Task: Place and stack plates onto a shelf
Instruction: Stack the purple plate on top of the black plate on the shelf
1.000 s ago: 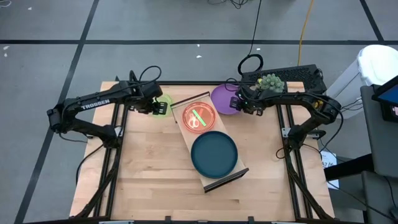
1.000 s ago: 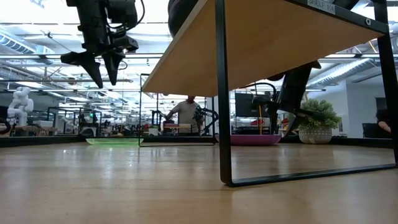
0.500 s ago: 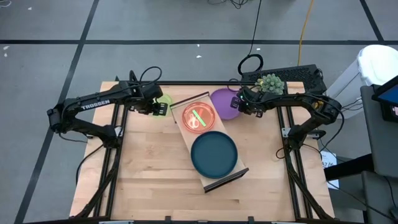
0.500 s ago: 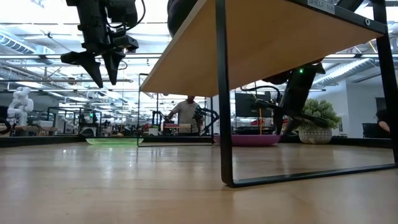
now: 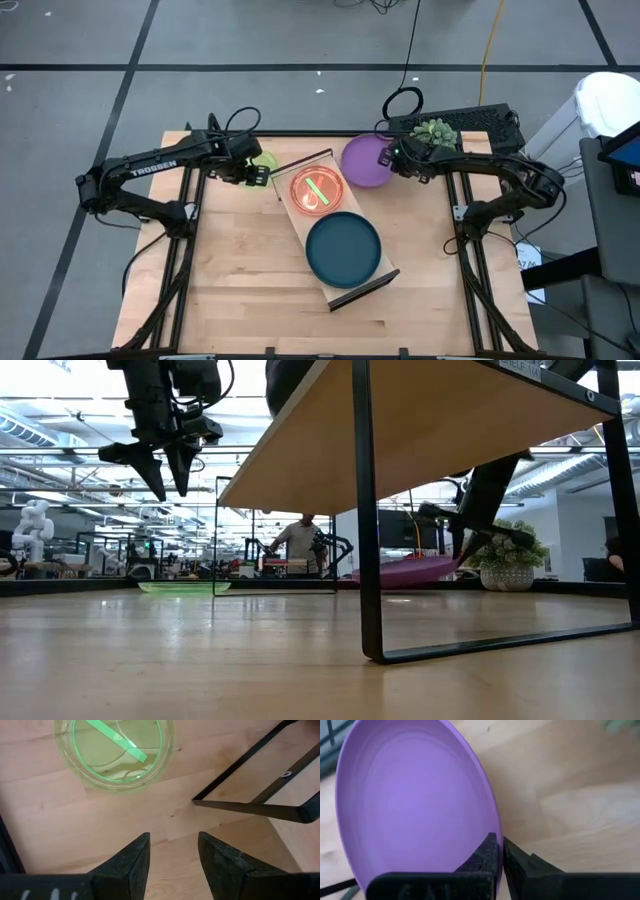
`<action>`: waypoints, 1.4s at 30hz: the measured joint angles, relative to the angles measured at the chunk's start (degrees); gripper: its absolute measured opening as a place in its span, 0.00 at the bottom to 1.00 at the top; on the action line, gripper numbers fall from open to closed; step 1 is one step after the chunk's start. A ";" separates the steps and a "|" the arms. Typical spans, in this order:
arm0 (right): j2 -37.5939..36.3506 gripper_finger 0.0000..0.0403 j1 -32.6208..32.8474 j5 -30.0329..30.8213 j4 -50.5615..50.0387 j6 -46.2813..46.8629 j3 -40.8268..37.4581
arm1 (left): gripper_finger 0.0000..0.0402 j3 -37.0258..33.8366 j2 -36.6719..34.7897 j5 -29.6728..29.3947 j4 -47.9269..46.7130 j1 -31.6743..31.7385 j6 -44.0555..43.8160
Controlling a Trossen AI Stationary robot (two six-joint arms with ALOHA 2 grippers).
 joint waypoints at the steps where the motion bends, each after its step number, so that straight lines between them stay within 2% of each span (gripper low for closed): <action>1: -0.90 0.01 -0.18 0.31 -0.28 -0.13 -0.02 | 0.42 0.00 0.00 0.00 0.00 0.00 0.17; 10: -10.54 0.00 -0.65 3.31 -5.76 -0.35 0.04 | 0.42 0.00 -0.02 0.25 -0.11 -2.21 3.91; 21: -21.76 0.00 -0.63 3.04 -9.35 1.03 0.03 | 0.42 0.00 -0.02 0.08 -0.09 -2.63 4.46; 34: -32.63 0.00 -0.21 -3.91 -10.17 4.61 0.04 | 0.42 0.00 -0.01 0.04 -0.05 -2.62 4.43; 42: -36.54 0.00 -0.17 -9.53 -10.18 5.32 0.67 | 0.42 0.00 -0.01 0.03 -0.04 -2.62 4.42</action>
